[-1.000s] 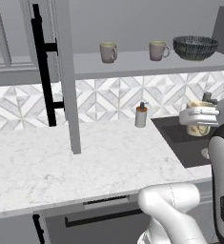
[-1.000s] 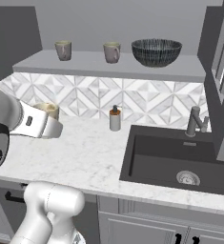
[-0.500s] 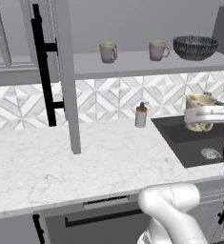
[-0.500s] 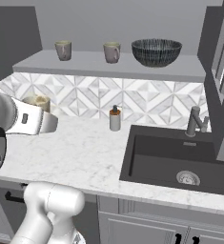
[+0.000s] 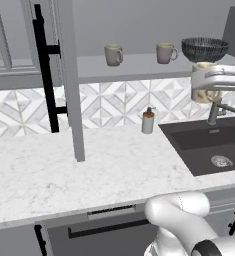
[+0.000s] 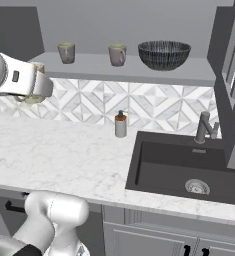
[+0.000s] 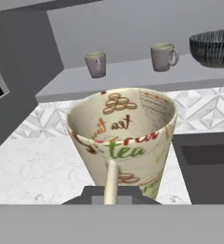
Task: Gather all objects into one cabinet and sort the glasses and bowls to opposite sides.
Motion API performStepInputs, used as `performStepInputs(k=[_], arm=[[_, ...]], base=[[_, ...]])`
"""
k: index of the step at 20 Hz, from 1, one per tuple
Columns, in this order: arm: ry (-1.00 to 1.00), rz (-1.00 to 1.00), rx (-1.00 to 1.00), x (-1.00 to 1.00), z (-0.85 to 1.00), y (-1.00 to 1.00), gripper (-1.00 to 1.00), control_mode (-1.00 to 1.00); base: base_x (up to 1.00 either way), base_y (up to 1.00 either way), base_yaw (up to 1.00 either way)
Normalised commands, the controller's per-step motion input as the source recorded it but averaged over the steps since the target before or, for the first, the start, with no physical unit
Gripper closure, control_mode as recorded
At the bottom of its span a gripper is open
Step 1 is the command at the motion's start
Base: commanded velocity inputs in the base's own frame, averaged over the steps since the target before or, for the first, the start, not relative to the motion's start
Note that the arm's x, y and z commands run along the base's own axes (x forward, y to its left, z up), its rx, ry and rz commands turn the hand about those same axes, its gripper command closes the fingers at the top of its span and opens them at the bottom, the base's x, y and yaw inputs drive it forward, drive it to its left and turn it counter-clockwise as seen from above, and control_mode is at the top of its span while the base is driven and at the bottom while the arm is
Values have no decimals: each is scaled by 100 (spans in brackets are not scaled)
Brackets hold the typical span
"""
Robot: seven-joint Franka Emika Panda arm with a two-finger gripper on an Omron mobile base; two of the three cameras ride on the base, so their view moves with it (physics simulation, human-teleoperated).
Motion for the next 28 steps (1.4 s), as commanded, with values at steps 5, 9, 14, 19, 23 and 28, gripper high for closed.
performStepInputs(k=[5, 9, 14, 19, 23, 28], arm=[[0, 0, -1, 40, 14, 0, 100, -100], [0, 3, -1, 94, 0, 17, 100, -100], [0, 2, 0, 94, -3, 17, 100, -100], [1, 1, 0, 87, -32, 5, 100, -100], [1, 5, 0, 80, -51, 0, 100, -100], [1, 1, 0, 96, -1, 0, 100, -100]], base=[[0, 0, 0], [0, 0, 0], [0, 0, 0], [0, 0, 0], [0, 0, 0], [0, 0, 0]])
